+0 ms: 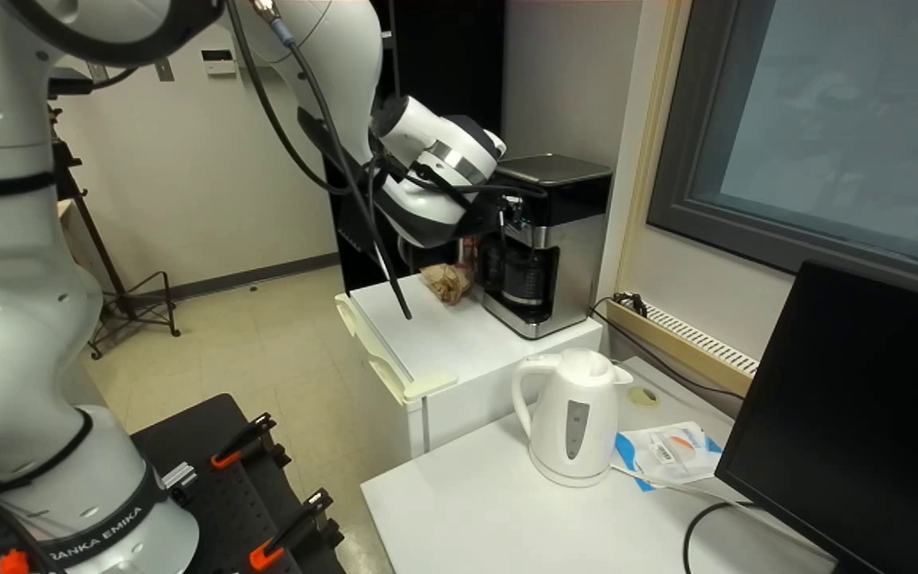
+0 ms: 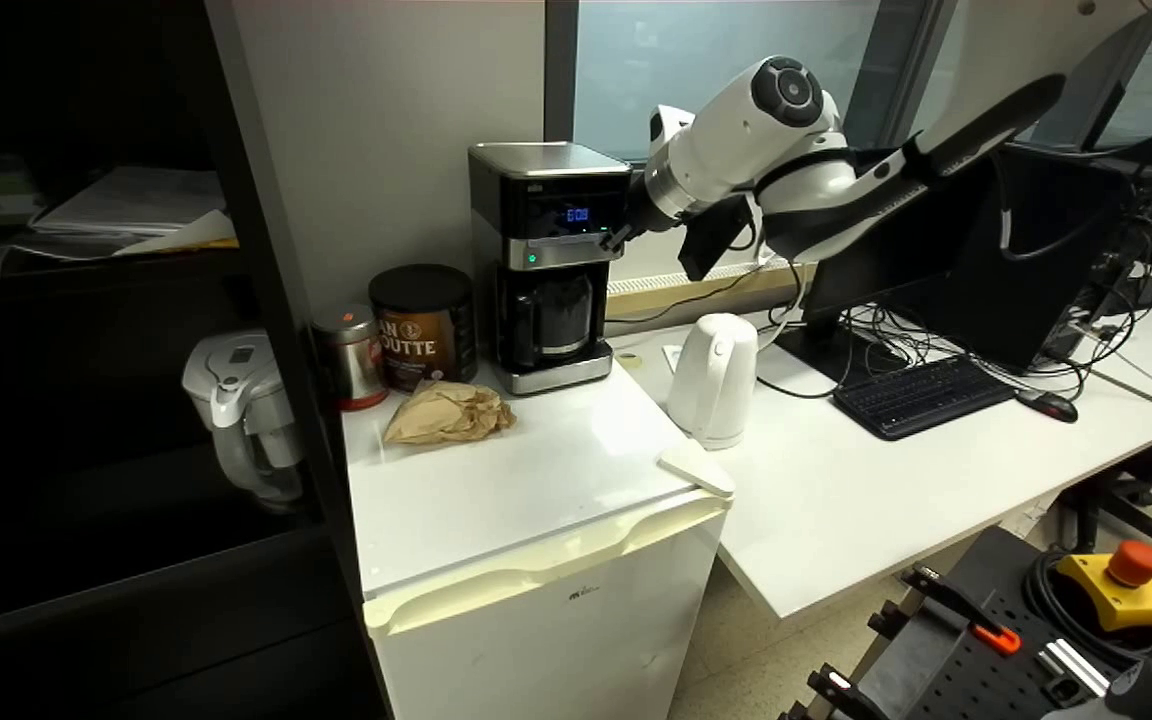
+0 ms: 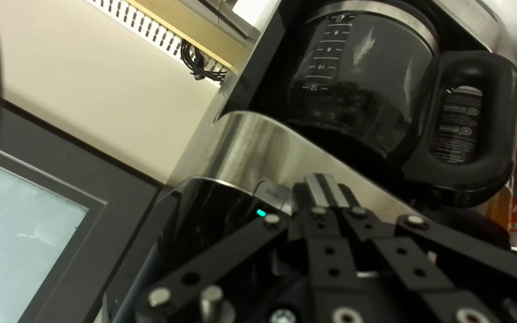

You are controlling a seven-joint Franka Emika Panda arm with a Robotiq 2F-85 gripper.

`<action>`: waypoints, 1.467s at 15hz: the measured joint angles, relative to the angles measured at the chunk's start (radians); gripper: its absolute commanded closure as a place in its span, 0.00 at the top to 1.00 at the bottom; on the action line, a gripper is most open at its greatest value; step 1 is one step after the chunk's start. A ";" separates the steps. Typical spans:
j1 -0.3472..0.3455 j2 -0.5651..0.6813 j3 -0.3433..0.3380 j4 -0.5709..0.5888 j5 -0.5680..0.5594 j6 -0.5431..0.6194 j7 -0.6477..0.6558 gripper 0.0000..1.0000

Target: Press a button on the right side of the coffee machine

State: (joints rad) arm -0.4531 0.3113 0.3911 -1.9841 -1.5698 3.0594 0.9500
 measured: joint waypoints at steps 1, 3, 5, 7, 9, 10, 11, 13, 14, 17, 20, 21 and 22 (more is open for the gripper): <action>0.001 -0.001 0.001 0.000 -0.017 0.002 0.012 0.02; 0.003 -0.005 0.008 -0.006 -0.052 0.005 0.030 0.02; 0.006 -0.021 0.018 -0.027 -0.089 0.010 0.048 0.02; 0.009 -0.052 0.028 -0.063 -0.127 0.012 0.068 0.01; 0.011 -0.094 0.041 -0.106 -0.168 0.013 0.097 0.00; 0.011 -0.118 0.047 -0.129 -0.192 0.013 0.113 0.00; 0.012 -0.145 0.053 -0.152 -0.221 0.014 0.134 0.00; 0.012 -0.198 0.065 -0.194 -0.280 0.014 0.179 0.00; 0.012 -0.224 0.070 -0.215 -0.306 0.014 0.201 0.00; 0.013 -0.298 0.086 -0.272 -0.379 0.014 0.265 0.00; 0.019 -0.362 0.094 -0.323 -0.439 0.014 0.326 0.00; 0.023 -0.381 0.094 -0.338 -0.456 0.014 0.343 0.00; 0.027 -0.397 0.095 -0.352 -0.471 0.014 0.360 0.00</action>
